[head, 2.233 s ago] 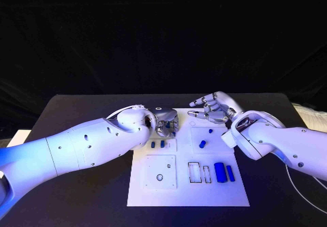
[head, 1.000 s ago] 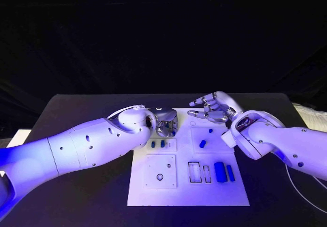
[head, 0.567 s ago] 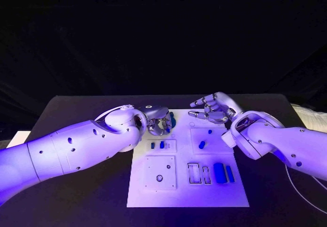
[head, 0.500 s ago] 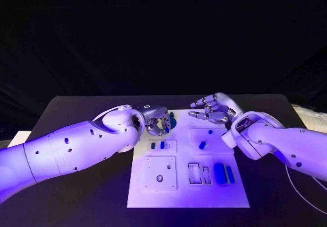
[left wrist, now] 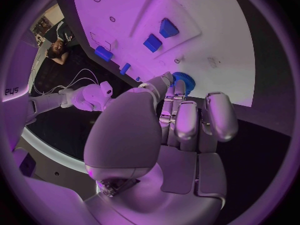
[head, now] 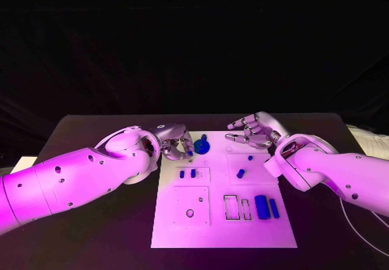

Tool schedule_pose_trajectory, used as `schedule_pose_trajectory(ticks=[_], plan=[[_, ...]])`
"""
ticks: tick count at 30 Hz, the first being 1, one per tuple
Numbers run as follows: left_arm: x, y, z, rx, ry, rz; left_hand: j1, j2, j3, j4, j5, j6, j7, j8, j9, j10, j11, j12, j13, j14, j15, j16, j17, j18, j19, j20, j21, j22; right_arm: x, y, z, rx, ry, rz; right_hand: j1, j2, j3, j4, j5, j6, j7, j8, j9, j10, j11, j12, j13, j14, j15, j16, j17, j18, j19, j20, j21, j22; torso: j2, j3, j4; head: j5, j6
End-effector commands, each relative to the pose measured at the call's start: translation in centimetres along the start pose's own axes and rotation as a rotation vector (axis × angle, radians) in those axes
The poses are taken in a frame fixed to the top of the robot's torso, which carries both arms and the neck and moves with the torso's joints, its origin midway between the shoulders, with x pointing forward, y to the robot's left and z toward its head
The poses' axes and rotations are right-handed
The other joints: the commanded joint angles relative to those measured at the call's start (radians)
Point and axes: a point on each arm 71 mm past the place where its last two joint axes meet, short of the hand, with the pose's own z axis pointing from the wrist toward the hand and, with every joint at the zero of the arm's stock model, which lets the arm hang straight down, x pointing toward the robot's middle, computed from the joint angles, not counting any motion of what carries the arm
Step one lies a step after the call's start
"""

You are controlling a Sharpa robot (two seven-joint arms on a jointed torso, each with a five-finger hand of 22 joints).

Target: Assemble the parts on the task board

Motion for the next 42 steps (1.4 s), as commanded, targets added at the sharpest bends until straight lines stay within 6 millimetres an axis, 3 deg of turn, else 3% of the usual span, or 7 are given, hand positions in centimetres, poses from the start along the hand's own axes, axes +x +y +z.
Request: schedule_pose_trajectory(ticks=[1,42], plan=[[0.3,0.1,-0.1,-0.019,0.041,-0.024,-0.014,0.001,0.006,0.000,-0.005,0.006,0.000,0.000,0.000,0.007,-0.001,-0.008,-0.001,0.021,-0.004,0.007,-0.002,-0.020,0.007,0.000,0.006,0.002,0.1,0.0,0.0,-0.006,0.006,-0.002,-0.002,0.009,-0.007,0.001,0.004,0.005,-0.003,0.004,0.000,-0.001,-0.005,0.001,-0.001,0.070,-0.008,-0.005,0.108,0.010,-0.005,-0.001,-0.007,-0.001,0.001,0.0007,0.0001,0.000,-0.003],[1.4,0.3,0.7,-0.044,0.103,0.057,-0.027,-0.002,0.006,0.001,-0.008,0.011,-0.003,-0.003,-0.001,0.013,-0.003,-0.013,0.000,0.019,-0.005,0.007,-0.009,-0.020,0.007,0.001,0.009,0.006,0.3,0.3,-0.1,-0.011,0.012,0.001,-0.002,0.009,-0.007,0.001,0.004,0.005,-0.003,0.004,0.000,-0.001,-0.005,0.001,-0.001,0.070,-0.008,-0.005,0.108,0.010,-0.005,-0.001,-0.007,-0.001,0.001,-0.0001,-0.0010,0.001,-0.010]])
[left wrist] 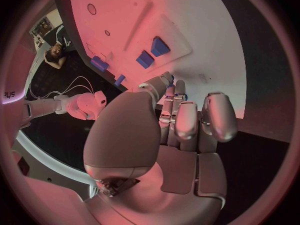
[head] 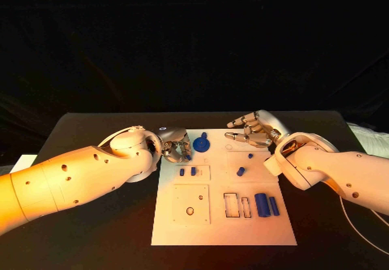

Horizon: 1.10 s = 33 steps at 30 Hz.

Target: Assemble the parts on the task board

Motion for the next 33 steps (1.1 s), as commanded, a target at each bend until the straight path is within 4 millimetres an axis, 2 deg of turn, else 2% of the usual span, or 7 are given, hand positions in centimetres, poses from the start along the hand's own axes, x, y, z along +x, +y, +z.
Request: schedule_pose_trajectory(ticks=[1,18,33], plan=[[0.17,-0.23,0.09,0.009,0.016,0.015,-0.011,0.002,0.006,0.001,-0.004,0.008,0.001,-0.002,0.001,0.008,-0.002,-0.004,0.000,0.019,-0.005,0.007,-0.001,-0.020,0.007,0.001,0.004,0.004,0.14,0.11,-0.01,-0.008,0.007,-0.002,-0.002,0.009,-0.007,0.001,0.004,0.005,-0.003,0.004,0.000,-0.001,-0.005,0.002,-0.002,0.070,-0.008,-0.005,0.108,0.010,-0.005,-0.001,-0.007,-0.001,0.000,-0.0007,-0.0002,0.000,0.001],[0.16,-0.73,0.20,0.027,0.006,0.029,-0.012,0.002,0.007,0.000,-0.004,0.010,0.000,-0.002,0.001,0.011,-0.003,-0.005,0.000,0.019,-0.006,0.007,-0.003,-0.021,0.007,0.000,0.007,0.006,0.17,0.12,0.02,-0.008,0.008,-0.002,-0.002,0.009,-0.007,0.001,0.004,0.005,-0.003,0.004,0.000,-0.001,-0.005,0.002,-0.002,0.070,-0.008,-0.005,0.108,0.010,-0.005,-0.001,-0.007,-0.001,0.000,0.0003,-0.0005,0.000,-0.001],[0.44,-0.74,0.33,0.007,0.041,0.064,-0.014,0.002,0.007,0.000,-0.005,0.011,-0.001,-0.003,0.001,0.012,-0.003,-0.005,0.001,0.019,-0.006,0.007,-0.005,-0.021,0.007,0.000,0.010,0.008,0.20,0.14,0.02,-0.009,0.010,-0.002,0.000,0.011,-0.008,0.001,0.006,0.004,-0.003,0.004,0.000,-0.001,-0.005,0.002,-0.003,0.070,-0.008,-0.005,0.108,0.010,-0.005,-0.001,-0.008,-0.001,0.000,-0.0001,0.0000,-0.002,-0.004]])
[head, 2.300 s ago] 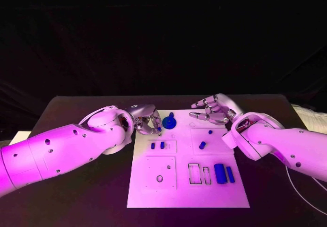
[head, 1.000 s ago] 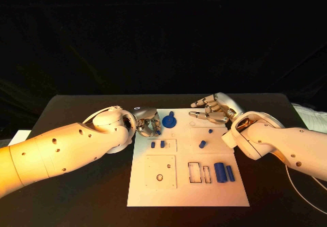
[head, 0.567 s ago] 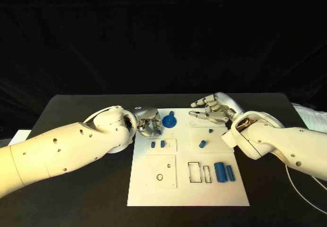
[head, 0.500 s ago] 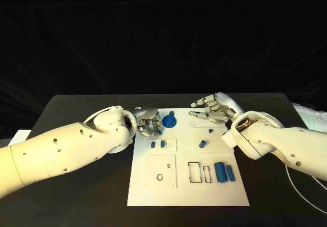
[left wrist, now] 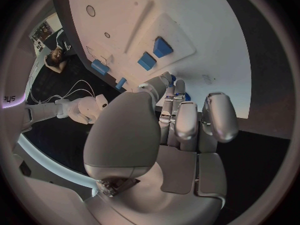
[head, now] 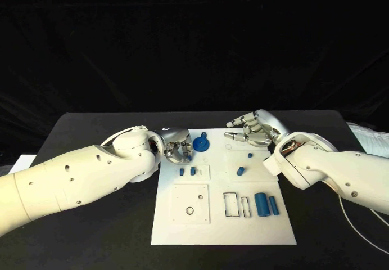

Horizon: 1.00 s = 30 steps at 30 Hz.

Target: Assemble the parts on the task board

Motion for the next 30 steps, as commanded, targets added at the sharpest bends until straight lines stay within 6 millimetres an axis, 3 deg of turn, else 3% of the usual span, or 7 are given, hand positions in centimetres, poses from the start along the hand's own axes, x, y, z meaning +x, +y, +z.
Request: schedule_pose_trajectory(ticks=[1,5,15,21,30], plan=[[0.24,-0.03,0.05,-0.010,0.031,0.027,-0.012,-0.002,0.007,0.000,-0.006,0.007,0.003,0.002,0.001,0.007,-0.001,-0.006,0.001,0.018,-0.006,0.003,-0.002,-0.011,0.007,0.000,0.005,0.008,0.14,0.11,-0.01,-0.008,0.009,-0.003,0.000,0.011,-0.008,0.001,0.006,0.004,-0.003,0.004,0.000,0.000,-0.007,0.004,-0.003,0.070,-0.008,-0.005,0.107,0.010,-0.005,-0.001,-0.007,-0.001,0.000,0.0000,0.0004,0.000,-0.002],[0.27,0.05,0.10,-0.017,0.035,0.030,-0.016,-0.005,0.007,0.000,-0.007,0.004,0.004,-0.003,0.000,0.004,0.000,-0.011,0.000,0.018,-0.006,0.003,-0.005,-0.011,0.007,0.000,0.005,0.009,0.15,0.11,-0.01,-0.008,0.009,-0.003,0.000,0.011,-0.008,0.001,0.006,0.004,-0.003,0.004,0.000,0.000,-0.007,0.004,-0.003,0.070,-0.008,-0.005,0.107,0.010,-0.005,-0.001,-0.007,-0.001,0.000,-0.0003,0.0007,0.000,-0.002],[0.30,0.16,0.16,-0.030,0.037,0.031,-0.041,-0.027,0.013,0.005,-0.007,-0.053,0.030,-0.049,-0.020,-0.050,0.025,-0.034,-0.008,0.012,0.013,0.001,-0.026,-0.011,0.001,0.013,-0.003,0.008,0.16,0.12,-0.01,-0.008,0.009,-0.002,0.000,0.011,-0.008,0.001,0.006,0.004,-0.003,0.004,0.000,0.000,-0.007,0.004,-0.003,0.070,-0.008,-0.005,0.107,0.010,-0.005,-0.001,-0.007,-0.001,0.000,-0.0002,0.0006,0.000,-0.003],[0.30,0.23,0.14,-0.035,0.037,0.030,-0.044,-0.030,0.014,0.006,-0.008,-0.059,0.032,-0.056,-0.023,-0.057,0.027,-0.034,-0.008,0.011,0.015,0.002,-0.030,-0.010,0.000,0.015,-0.005,0.007,0.13,0.05,-0.01,-0.004,0.011,-0.003,-0.001,0.012,-0.009,0.001,0.006,0.004,-0.003,0.004,0.000,-0.006,-0.007,-0.008,-0.012,0.067,-0.008,-0.011,0.096,0.012,-0.010,-0.001,-0.012,-0.009,0.000,0.0001,0.0003,0.001,-0.003],[0.26,0.51,-0.04,-0.044,0.027,0.026,-0.046,-0.032,0.015,0.007,-0.008,-0.062,0.037,-0.060,-0.026,-0.062,0.030,-0.034,-0.008,0.010,0.017,0.001,-0.034,-0.010,-0.001,0.017,-0.007,0.007,0.02,-0.17,-0.02,0.006,0.015,-0.006,0.014,0.025,-0.030,0.006,0.007,0.001,-0.006,0.002,0.000,-0.135,-0.012,-0.349,-0.280,0.051,-0.013,-0.062,0.028,0.025,-0.048,-0.005,-0.063,-0.075,-0.001,0.0000,0.0004,0.000,-0.002]])
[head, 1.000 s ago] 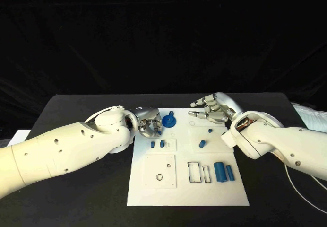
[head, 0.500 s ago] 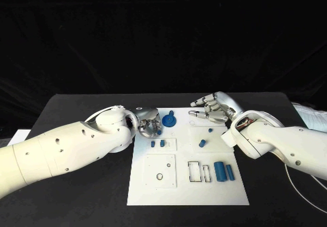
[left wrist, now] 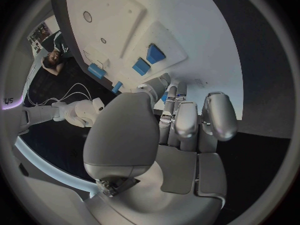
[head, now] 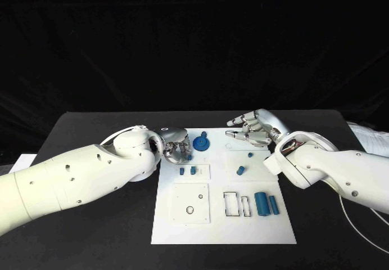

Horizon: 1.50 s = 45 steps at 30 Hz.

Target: Assemble the parts on the task board

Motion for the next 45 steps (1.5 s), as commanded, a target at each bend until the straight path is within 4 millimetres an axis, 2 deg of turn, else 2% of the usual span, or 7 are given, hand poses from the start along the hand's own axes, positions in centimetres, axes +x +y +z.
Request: schedule_pose_trajectory(ticks=[1,9,12,16,17,29,45], plan=[[0.0,0.1,-0.1,-0.006,0.001,0.003,-0.006,-0.001,0.007,-0.002,-0.003,-0.007,0.000,-0.005,-0.002,-0.010,-0.001,-0.005,-0.001,0.010,0.010,0.001,-0.002,-0.011,0.002,0.007,-0.007,0.007,0.1,-0.1,0.0,0.004,0.017,-0.007,0.010,0.012,-0.011,0.002,0.006,0.004,-0.003,0.002,0.000,-0.037,-0.003,-0.116,-0.095,0.049,-0.006,-0.018,0.020,0.011,-0.018,0.000,-0.019,-0.022,-0.001,-0.0001,0.0000,-0.001,0.001],[-0.7,1.0,-1.0,0.018,-0.098,-0.146,0.001,0.002,0.025,-0.005,-0.002,-0.026,0.010,-0.012,-0.010,-0.030,0.009,-0.004,-0.001,0.000,0.018,-0.008,-0.025,0.004,-0.023,0.016,-0.081,-0.038,-0.4,-1.1,-0.2,0.031,0.057,-0.083,0.097,0.033,0.028,-0.007,-0.044,0.020,0.005,0.007,0.001,-0.164,0.009,-0.459,-0.371,0.039,-0.002,-0.067,-0.045,0.018,-0.035,0.000,-0.053,-0.064,-0.003,0.0000,0.0003,-0.003,0.005],[-1.4,1.9,-1.8,0.032,-0.184,-0.402,0.007,0.007,0.051,-0.006,-0.001,-0.031,0.014,-0.011,-0.011,-0.046,0.013,-0.003,-0.002,-0.054,0.022,-0.104,-0.175,0.034,-0.083,0.020,-0.242,-0.138,-0.8,-1.6,-0.4,0.035,0.093,-0.186,0.151,0.018,0.061,-0.015,-0.094,0.043,0.020,0.007,0.002,-0.189,0.029,-0.610,-0.525,0.040,0.015,-0.073,-0.051,0.020,-0.039,0.012,-0.063,-0.075,-0.005,0.0006,0.0012,-0.009,0.008],[-2.0,3.3,-3.2,0.043,-0.273,-0.748,0.016,-0.004,0.069,-0.018,-0.001,-0.052,0.029,-0.012,-0.012,-0.092,0.029,0.000,-0.004,-0.184,0.033,-0.307,-0.448,0.084,-0.225,0.030,-0.557,-0.331,-1.4,-2.3,-0.8,0.042,0.141,-0.362,0.199,-0.008,0.110,-0.027,-0.097,0.069,0.011,0.000,-0.001,-0.159,0.031,-0.711,-0.670,0.043,0.019,-0.068,-0.043,0.022,-0.037,0.017,-0.064,-0.076,-0.007,-0.0014,0.0007,-0.019,0.009],[-2.0,3.6,-3.5,0.047,-0.288,-0.810,0.018,-0.006,0.069,-0.022,-0.001,-0.057,0.033,-0.011,-0.011,-0.099,0.032,0.004,-0.003,-0.213,0.036,-0.334,-0.468,0.089,-0.256,0.033,-0.601,-0.356,-1.5,-2.4,-1.0,0.044,0.151,-0.408,0.205,-0.014,0.117,-0.029,-0.096,0.073,0.010,-0.001,-0.001,-0.160,0.031,-0.722,-0.688,0.044,0.019,-0.066,-0.040,0.021,-0.036,0.018,-0.063,-0.074,-0.008,-0.0018,0.0007,-0.020,0.009],[-0.9,5.3,-7.2,0.069,-0.377,-1.450,0.023,0.022,0.052,-0.036,0.002,-0.047,0.032,0.002,-0.007,-0.096,0.031,0.045,0.003,-0.286,0.042,-0.380,-0.508,0.091,-0.323,0.040,-0.647,-0.375,-1.6,-2.1,-1.9,0.044,0.209,-0.806,0.192,-0.049,0.170,-0.012,-0.161,0.112,-0.018,-0.009,-0.001,-0.135,0.021,-0.771,-0.819,0.045,0.013,-0.064,-0.039,0.020,-0.030,0.010,-0.059,-0.065,-0.006,-0.0042,0.0024,-0.034,0.018],[-0.5,6.1,-8.6,0.065,-0.395,-1.567,0.014,0.024,0.041,-0.036,0.002,-0.047,0.030,0.004,-0.008,-0.090,0.029,0.056,0.004,-0.286,0.041,-0.375,-0.511,0.091,-0.323,0.040,-0.648,-0.376,-0.1,-1.8,-1.7,0.044,0.275,-0.880,0.190,-0.054,0.216,-0.006,-0.207,0.119,-0.027,-0.014,-0.003,-0.131,0.014,-0.786,-0.883,0.046,0.007,-0.069,-0.045,0.020,-0.032,0.001,-0.064,-0.069,-0.007,-0.0030,0.0016,-0.031,0.013]])
